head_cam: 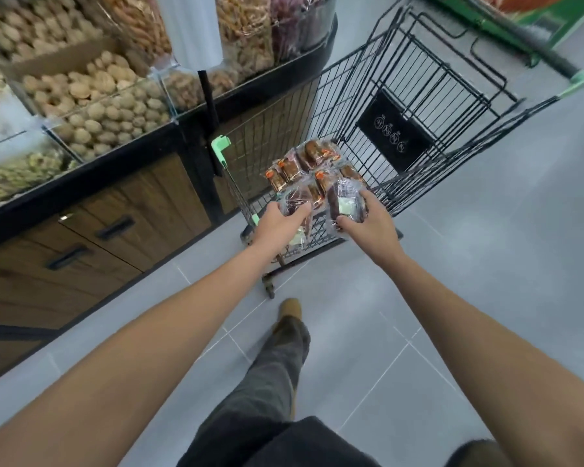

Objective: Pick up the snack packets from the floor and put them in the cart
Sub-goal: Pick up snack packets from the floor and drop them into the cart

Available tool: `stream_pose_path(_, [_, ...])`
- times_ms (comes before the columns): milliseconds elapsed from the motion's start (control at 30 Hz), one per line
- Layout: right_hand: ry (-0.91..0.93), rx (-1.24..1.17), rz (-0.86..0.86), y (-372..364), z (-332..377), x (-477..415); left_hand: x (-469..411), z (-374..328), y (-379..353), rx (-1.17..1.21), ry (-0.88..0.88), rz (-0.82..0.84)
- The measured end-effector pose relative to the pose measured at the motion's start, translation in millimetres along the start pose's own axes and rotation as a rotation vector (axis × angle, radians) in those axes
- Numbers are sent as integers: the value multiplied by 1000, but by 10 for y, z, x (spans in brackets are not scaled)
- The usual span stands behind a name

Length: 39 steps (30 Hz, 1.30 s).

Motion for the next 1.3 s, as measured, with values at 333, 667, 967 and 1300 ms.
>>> stream_pose_path(333, [-69, 69, 68, 265, -795, -1733, -1338, -1145, -491, 71, 98, 62])
stream_pose_path(667, [-134, 125, 250, -143, -1869, -2839, -2209, -1267, -986, 129, 339, -39])
stream_pose_path(967, [-81, 170, 427, -783, -3152, -3550, -3181, -1116, -1631, 163, 589, -257])
stream_pose_path(1300, [-21, 205, 514, -1207, -3886, -3876, -3840, -932, -1930, 191, 729, -381])
Point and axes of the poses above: each hand's wrist, its own x-axis away from the middle knuckle, its own y-axis out of the back of the hand, z = x × y, the point moved 4 cm from there along -x, towards the middle knuckle, and after that the axes turned 14 degrees about y, right-handed, at the moved point
